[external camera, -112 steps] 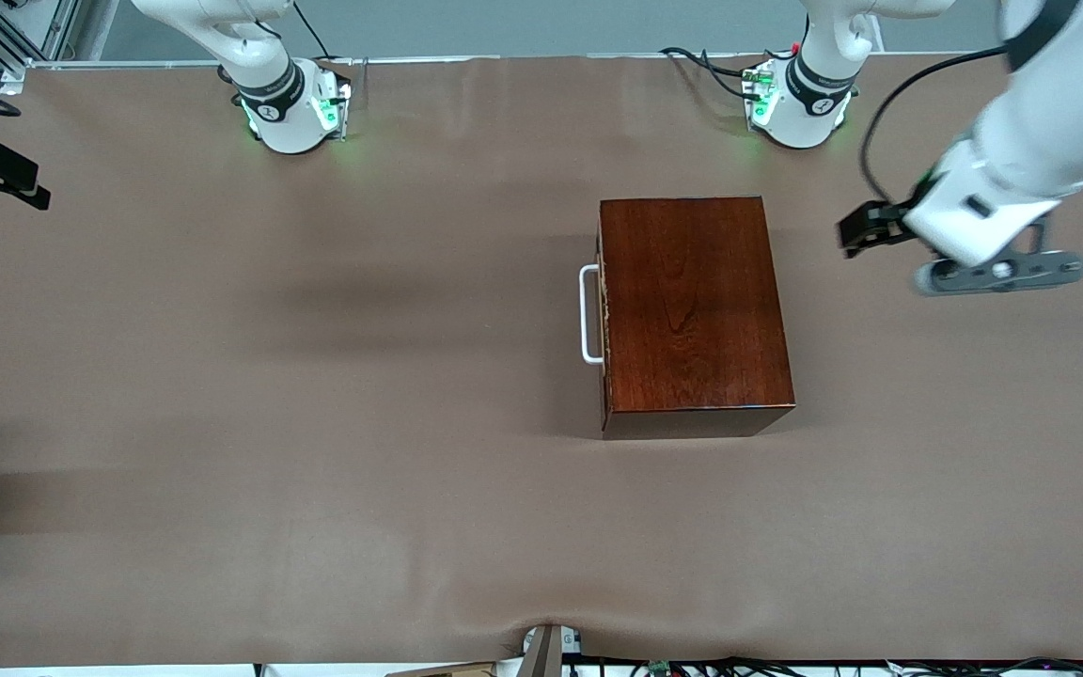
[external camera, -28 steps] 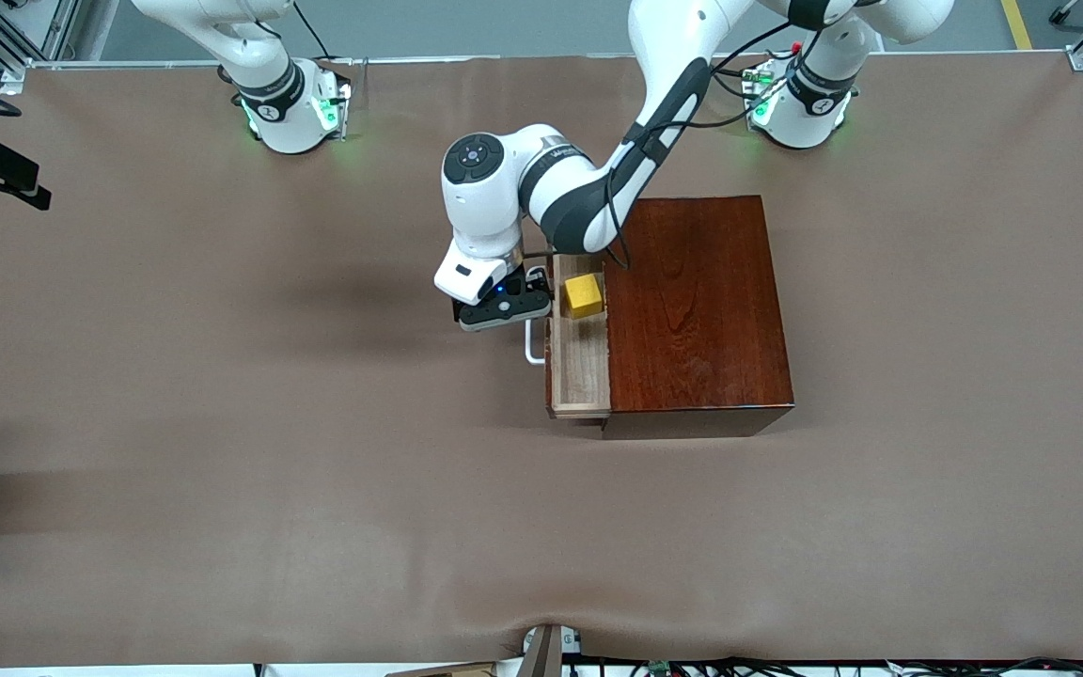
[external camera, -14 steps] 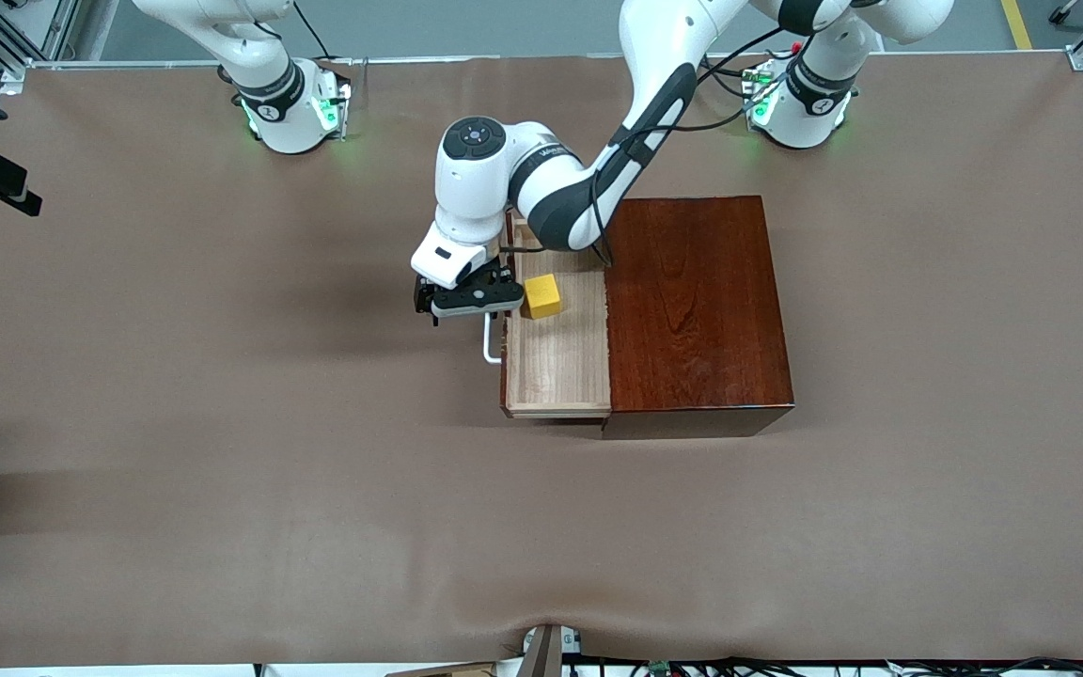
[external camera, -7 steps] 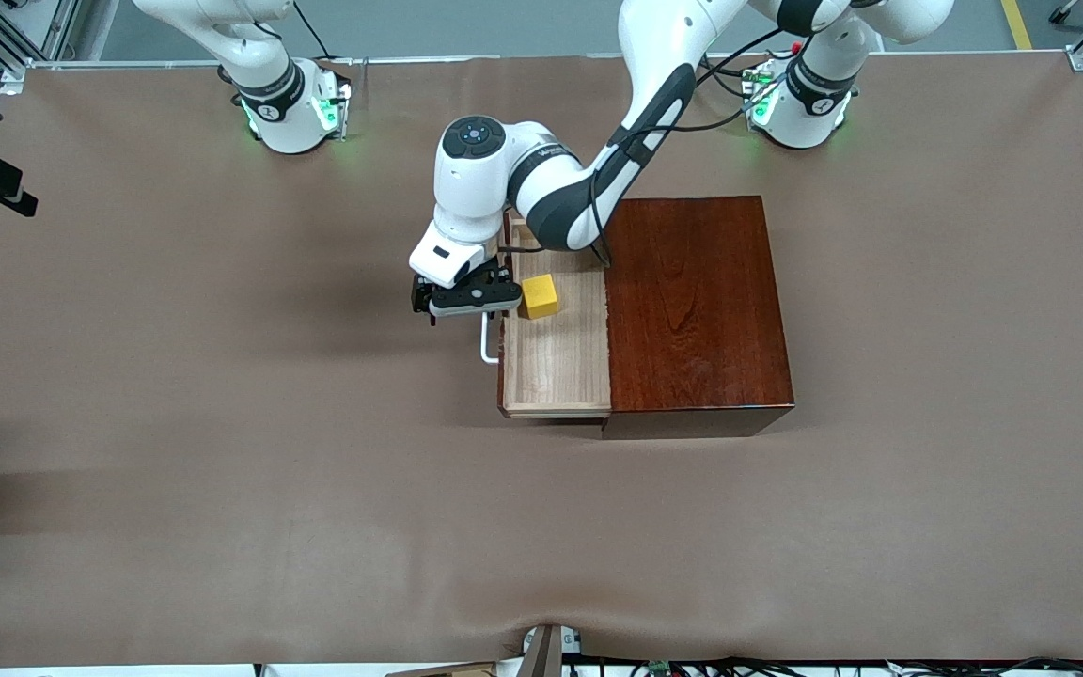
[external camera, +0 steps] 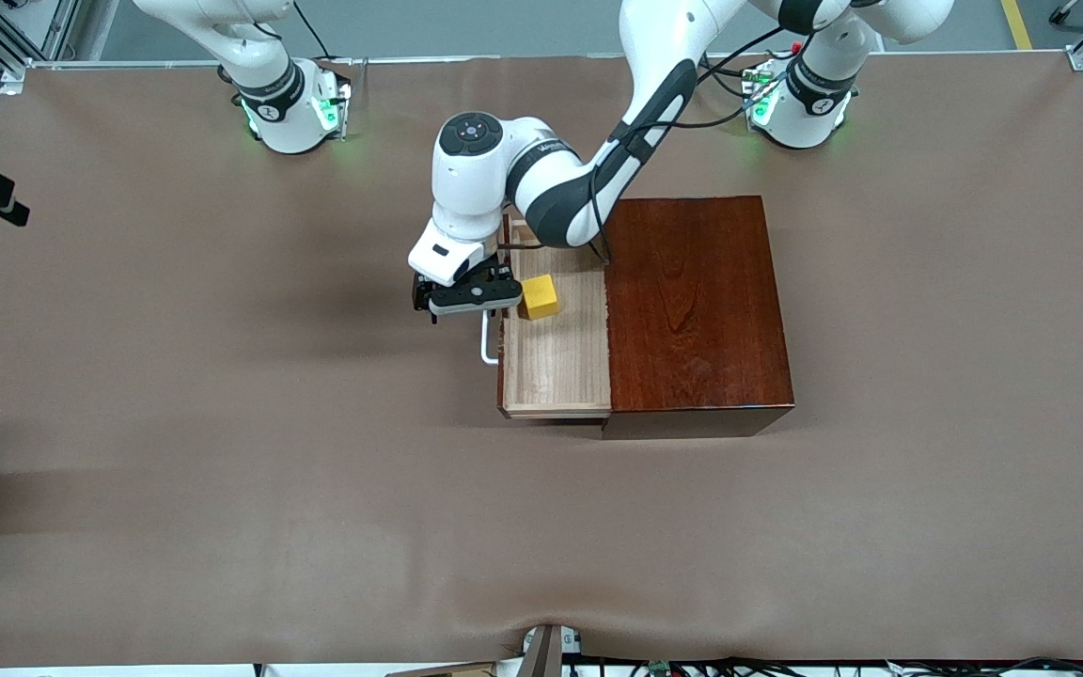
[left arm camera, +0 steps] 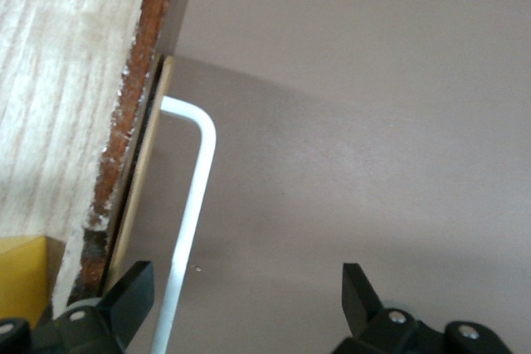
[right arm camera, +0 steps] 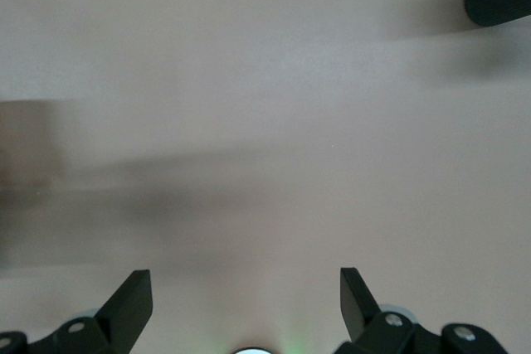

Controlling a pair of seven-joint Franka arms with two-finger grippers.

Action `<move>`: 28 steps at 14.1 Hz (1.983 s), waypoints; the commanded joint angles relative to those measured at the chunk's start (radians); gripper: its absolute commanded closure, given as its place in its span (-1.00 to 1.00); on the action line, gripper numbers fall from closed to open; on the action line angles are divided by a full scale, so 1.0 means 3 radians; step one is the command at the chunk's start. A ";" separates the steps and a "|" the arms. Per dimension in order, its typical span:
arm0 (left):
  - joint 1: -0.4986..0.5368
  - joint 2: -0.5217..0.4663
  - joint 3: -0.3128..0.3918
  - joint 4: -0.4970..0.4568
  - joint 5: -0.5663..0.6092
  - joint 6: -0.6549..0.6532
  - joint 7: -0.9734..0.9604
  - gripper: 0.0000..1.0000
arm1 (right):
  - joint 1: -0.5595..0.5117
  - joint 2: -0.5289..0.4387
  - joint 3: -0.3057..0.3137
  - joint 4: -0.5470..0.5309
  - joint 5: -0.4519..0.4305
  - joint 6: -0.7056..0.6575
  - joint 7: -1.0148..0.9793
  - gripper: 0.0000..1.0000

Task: Open drawer, take yellow block, close drawer

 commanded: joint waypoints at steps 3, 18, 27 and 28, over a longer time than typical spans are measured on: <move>-0.0034 -0.0148 0.0010 0.0013 0.0130 -0.0301 -0.0051 -1.00 | -0.0156 0.0185 0.0057 0.0005 -0.0074 0.0151 -0.0066 -1.00; 0.0988 -0.1272 -0.0011 -0.0216 0.0079 -0.1544 0.0986 -1.00 | 0.0512 0.0845 0.0077 -0.0077 0.0254 0.0514 0.1782 -1.00; 0.1526 -0.1840 -0.0016 -0.0723 -0.0018 -0.1560 0.1794 -1.00 | 0.1781 0.0999 0.0082 -0.0077 0.0509 0.0892 0.4432 -1.00; 0.1572 -0.1886 -0.0016 -0.0774 -0.0018 -0.1560 0.1901 -1.00 | 0.1878 0.1030 0.0082 -0.0077 0.0509 0.0964 0.4697 -1.00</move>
